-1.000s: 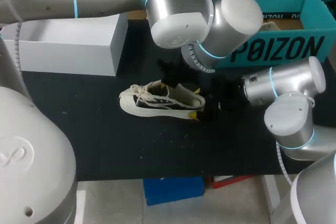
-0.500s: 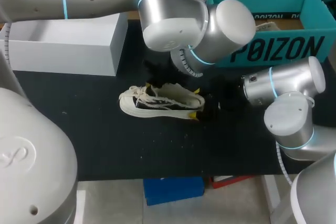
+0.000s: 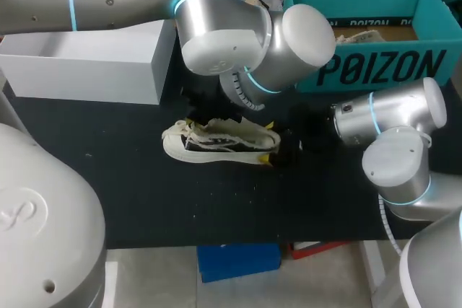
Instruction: Take the shoe out of the shoebox, open the shoe tongue, remove and reinsert the insole, then place the shoe into the shoebox
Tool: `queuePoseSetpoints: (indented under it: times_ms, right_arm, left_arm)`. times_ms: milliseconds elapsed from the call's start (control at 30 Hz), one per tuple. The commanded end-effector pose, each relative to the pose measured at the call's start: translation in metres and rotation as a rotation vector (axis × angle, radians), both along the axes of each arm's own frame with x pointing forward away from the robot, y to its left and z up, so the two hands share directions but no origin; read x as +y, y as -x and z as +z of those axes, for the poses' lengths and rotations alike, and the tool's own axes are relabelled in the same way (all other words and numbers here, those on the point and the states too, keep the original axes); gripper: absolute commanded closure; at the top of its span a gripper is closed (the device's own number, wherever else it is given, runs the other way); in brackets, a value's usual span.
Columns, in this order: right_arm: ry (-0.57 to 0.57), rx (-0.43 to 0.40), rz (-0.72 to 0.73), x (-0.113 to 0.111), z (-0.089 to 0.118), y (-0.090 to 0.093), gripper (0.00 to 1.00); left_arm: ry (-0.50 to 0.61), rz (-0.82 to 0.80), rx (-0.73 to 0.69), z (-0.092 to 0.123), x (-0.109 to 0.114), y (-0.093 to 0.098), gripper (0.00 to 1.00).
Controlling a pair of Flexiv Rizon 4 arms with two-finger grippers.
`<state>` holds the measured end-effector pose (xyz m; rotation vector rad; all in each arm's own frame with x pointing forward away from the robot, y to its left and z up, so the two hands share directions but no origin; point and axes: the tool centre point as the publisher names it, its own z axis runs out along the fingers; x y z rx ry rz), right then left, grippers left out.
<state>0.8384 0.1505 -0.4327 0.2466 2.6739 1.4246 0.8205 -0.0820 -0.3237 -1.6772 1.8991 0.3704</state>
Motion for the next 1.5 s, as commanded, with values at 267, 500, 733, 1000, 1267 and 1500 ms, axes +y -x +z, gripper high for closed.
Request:
queuePoseSetpoints:
  times_ms: [267, 500, 733, 1000, 1267, 1500]
  right_arm:
    - [0.000, 0.000, -0.004, 0.000, -0.003, 0.000, 1.00]
    - [0.000, 0.000, -0.004, 0.000, -0.003, 0.000, 1.00]
    - [0.000, 0.000, -0.004, 0.000, -0.003, 0.000, 1.00]
    - [0.000, 0.000, -0.004, 0.000, -0.003, 0.000, 1.00]
    - [0.000, 0.000, -0.004, 0.000, -0.003, 0.000, 1.00]
    - [0.000, 0.000, -0.004, 0.000, -0.003, 0.000, 1.00]
  left_arm:
    - [0.009, 0.029, 0.020, -0.012, 0.024, 0.003, 1.00]
    - [0.042, 0.031, 0.022, -0.016, 0.031, 0.000, 0.00]
    - [0.049, 0.037, -0.002, -0.012, 0.040, -0.003, 0.00]
    - [0.062, 0.060, 0.007, -0.024, 0.053, -0.002, 0.00]
    - [0.075, 0.084, 0.025, -0.038, 0.069, -0.003, 0.00]
    - [0.083, 0.087, 0.032, -0.043, 0.073, -0.006, 0.00]
